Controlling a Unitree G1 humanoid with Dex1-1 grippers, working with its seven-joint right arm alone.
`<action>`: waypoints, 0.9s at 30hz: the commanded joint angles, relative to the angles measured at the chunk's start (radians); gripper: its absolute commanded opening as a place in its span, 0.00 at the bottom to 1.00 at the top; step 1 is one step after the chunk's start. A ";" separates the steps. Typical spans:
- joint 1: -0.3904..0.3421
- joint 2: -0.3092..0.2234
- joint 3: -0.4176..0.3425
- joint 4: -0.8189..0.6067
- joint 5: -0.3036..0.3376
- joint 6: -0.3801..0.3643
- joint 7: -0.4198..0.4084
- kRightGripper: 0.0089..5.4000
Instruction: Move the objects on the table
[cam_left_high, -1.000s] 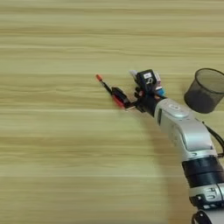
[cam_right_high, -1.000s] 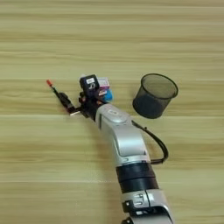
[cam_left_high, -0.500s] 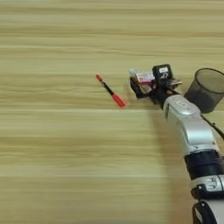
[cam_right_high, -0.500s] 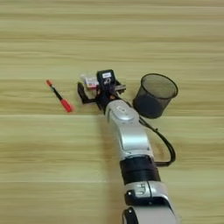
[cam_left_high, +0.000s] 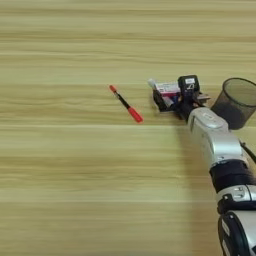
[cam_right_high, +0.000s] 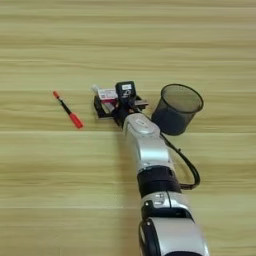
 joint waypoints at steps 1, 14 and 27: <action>-0.099 -0.030 -0.015 -0.018 0.009 -0.045 -0.003 1.00; -0.139 -0.038 -0.025 0.072 0.009 -0.076 0.004 1.00; -0.164 -0.036 -0.027 0.123 0.014 -0.069 0.017 1.00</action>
